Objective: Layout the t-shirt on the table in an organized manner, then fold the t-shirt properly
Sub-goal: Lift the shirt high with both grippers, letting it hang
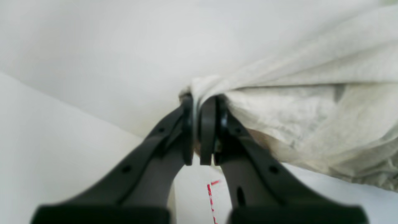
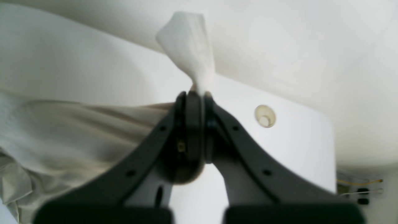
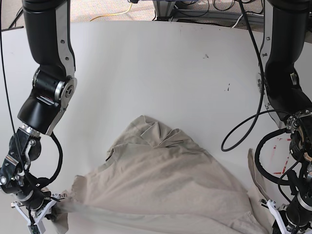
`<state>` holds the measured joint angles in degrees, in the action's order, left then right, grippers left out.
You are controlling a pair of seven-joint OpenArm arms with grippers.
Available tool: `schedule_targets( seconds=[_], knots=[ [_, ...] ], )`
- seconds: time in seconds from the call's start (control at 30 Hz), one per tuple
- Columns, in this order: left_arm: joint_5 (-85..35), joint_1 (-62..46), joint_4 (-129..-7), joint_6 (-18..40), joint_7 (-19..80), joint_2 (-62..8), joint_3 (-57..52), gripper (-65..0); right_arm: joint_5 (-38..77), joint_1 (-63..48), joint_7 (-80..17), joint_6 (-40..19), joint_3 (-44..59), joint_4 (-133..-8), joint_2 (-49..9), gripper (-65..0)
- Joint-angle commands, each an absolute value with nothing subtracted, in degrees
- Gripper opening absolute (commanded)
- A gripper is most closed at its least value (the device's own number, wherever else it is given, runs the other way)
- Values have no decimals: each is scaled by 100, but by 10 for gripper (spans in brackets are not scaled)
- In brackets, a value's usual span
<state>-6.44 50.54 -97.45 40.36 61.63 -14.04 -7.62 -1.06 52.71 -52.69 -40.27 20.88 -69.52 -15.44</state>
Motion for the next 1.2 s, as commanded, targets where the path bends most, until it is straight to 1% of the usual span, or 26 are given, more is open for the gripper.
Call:
schedule_targets(
  seconds=[0.0,0.33,0.43,0.67,0.87,1.17],
  knots=[
    [-708,5297,-9824,4000,6044,-1420,-752,-650,-48,5675,-5103,-4000,1921,-7037,-1631,-650],
    [-725,5596,-9974,4000,6044,-1420,-769,-650,-57,6185,-5103,-4000,1886,-7037,-1648,-650],
    [-725,5780,-9974,4000,6044,-1420,-769,-650,-57,6387,-5112,-4000,1868,-7037,-1833,-650],
    [-725,6325,-9930,4000,6044,-1420,-769,-650,-48,6756,-5112,-4000,1490,-7037,-2026,-650],
    [-725,6853,-9921,4000,6044,-1420,-760,-650,-48,7143,-5112,-4000,1182,-7037,-2079,-650],
    [-725,7055,-9815,4000,6044,-1393,-743,-650,-57,7477,-5130,-4000,989,-7046,-2369,-650]
  ],
)
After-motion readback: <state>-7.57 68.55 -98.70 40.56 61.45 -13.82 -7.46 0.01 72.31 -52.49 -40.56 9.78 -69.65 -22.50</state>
